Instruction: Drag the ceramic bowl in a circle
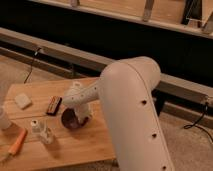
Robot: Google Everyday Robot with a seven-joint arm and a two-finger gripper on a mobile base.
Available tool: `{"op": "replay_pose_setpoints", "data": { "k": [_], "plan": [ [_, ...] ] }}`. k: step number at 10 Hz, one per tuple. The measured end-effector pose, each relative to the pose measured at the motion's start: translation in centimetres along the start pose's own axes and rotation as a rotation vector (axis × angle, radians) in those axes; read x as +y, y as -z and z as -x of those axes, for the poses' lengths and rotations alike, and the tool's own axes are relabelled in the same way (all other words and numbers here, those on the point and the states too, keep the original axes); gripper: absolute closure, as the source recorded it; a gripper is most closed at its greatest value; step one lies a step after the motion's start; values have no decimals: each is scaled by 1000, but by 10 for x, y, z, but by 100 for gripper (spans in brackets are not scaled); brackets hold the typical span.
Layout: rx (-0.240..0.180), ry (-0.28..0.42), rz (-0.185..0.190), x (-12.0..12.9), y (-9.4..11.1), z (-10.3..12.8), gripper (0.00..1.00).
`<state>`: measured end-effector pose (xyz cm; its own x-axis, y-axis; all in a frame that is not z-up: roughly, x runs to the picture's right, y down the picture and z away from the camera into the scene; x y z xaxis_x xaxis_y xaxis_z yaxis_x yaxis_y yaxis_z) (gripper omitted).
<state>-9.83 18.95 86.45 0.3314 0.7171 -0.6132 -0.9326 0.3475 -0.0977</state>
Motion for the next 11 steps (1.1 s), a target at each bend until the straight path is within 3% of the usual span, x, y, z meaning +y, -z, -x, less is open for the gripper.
{"op": "replay_pose_setpoints", "data": {
  "k": [3,7,9,11],
  "plan": [
    [26,14,10,-7,0,-12,100],
    [82,2,-57,-56,17,-63,100],
    [118,-51,-81,-83,15,-90,100],
    [164,-117,-86,-104,-1,-114,100]
  ]
}}
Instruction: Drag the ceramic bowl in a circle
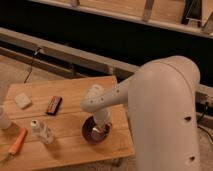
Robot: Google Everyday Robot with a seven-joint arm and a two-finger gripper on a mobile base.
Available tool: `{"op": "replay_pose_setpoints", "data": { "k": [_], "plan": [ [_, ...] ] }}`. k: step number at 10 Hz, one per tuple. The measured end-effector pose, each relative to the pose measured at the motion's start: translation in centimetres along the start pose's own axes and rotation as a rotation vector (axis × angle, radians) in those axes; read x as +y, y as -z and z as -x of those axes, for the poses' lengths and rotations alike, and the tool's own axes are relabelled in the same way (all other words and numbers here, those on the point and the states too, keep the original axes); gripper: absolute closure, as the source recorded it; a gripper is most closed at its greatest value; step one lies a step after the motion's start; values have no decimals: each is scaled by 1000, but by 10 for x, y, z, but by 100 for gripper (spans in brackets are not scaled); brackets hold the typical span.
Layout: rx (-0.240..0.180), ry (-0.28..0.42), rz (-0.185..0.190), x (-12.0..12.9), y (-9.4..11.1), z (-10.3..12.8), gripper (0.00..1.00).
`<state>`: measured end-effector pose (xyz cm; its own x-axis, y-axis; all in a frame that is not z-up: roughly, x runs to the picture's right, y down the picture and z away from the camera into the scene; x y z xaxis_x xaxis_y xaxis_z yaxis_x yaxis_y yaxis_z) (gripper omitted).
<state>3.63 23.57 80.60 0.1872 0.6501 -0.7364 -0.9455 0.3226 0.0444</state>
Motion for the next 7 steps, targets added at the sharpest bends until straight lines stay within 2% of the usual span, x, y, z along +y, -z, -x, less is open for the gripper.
{"op": "replay_pose_setpoints", "data": {
  "k": [1,3,4,6,7],
  "plan": [
    [23,-31,0,-8,-13,-5,100],
    [38,-86,-3,-21,-25,1,100],
    [34,-128,-16,-34,-31,12,100],
    [-1,-168,-48,-56,-21,38,100],
    [-52,-179,-86,-71,5,68,100]
  ]
}}
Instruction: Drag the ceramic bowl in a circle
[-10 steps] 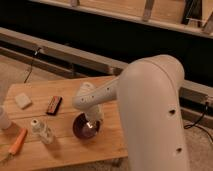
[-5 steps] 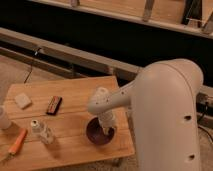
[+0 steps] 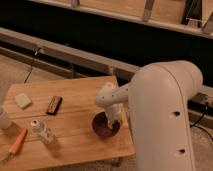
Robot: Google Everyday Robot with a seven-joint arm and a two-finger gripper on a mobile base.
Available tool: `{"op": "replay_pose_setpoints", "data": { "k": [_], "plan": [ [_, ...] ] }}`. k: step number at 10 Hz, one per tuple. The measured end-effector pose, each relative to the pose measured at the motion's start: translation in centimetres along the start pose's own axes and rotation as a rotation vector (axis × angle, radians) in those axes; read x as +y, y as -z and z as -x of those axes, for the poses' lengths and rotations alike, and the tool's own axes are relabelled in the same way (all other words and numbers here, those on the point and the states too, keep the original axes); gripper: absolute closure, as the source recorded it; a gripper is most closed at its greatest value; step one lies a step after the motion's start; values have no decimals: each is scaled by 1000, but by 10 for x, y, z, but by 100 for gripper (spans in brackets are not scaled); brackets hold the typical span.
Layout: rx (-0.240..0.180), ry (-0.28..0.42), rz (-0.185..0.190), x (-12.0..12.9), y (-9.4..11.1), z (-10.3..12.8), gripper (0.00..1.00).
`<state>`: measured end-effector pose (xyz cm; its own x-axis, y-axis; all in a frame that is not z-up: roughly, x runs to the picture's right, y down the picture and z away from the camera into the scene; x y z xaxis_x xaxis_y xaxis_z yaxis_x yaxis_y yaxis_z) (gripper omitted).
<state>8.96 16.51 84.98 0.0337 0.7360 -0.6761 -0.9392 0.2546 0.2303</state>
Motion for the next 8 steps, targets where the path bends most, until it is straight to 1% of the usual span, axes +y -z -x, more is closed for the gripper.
{"op": "replay_pose_setpoints", "data": {
  "k": [1,2,4,5,6,7,8],
  "plan": [
    [-22,1,-15,-2,11,13,100],
    [-62,12,-39,0,33,37,100],
    [-120,46,-73,17,64,76,100],
    [-131,67,-76,33,68,89,100],
    [-131,89,-81,49,63,98,100],
    [-115,103,-79,63,50,105,100],
    [-104,107,-65,76,39,107,100]
  ]
}}
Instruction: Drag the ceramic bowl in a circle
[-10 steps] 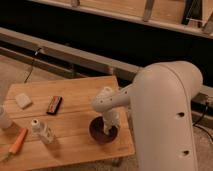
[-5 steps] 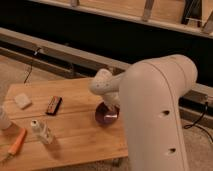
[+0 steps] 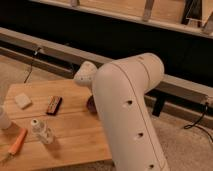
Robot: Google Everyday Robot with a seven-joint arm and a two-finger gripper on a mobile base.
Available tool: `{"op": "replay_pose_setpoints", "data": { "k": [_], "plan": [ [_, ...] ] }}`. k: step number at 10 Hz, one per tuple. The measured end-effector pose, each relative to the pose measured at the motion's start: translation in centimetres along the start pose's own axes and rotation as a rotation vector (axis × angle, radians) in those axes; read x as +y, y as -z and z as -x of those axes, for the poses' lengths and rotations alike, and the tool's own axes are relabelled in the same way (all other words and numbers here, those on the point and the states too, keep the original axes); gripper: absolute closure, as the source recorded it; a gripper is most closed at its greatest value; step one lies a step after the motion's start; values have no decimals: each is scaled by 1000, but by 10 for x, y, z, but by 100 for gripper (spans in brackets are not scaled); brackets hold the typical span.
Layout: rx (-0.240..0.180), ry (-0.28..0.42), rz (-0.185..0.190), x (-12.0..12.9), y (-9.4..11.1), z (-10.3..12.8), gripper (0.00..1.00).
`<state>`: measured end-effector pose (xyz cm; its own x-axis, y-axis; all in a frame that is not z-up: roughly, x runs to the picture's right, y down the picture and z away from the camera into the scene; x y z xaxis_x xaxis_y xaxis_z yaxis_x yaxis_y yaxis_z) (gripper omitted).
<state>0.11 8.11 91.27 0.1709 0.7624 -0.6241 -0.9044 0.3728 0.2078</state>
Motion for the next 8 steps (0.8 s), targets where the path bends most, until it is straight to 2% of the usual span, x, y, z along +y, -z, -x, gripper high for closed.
{"op": "replay_pose_setpoints", "data": {
  "k": [2,3,4,6,8],
  "plan": [
    [13,22,61,43,-19,9,100],
    [3,30,83,55,-20,15,100],
    [-21,43,113,71,-15,24,100],
    [-105,86,176,103,10,41,100],
    [-168,123,217,119,35,45,100]
  ]
}}
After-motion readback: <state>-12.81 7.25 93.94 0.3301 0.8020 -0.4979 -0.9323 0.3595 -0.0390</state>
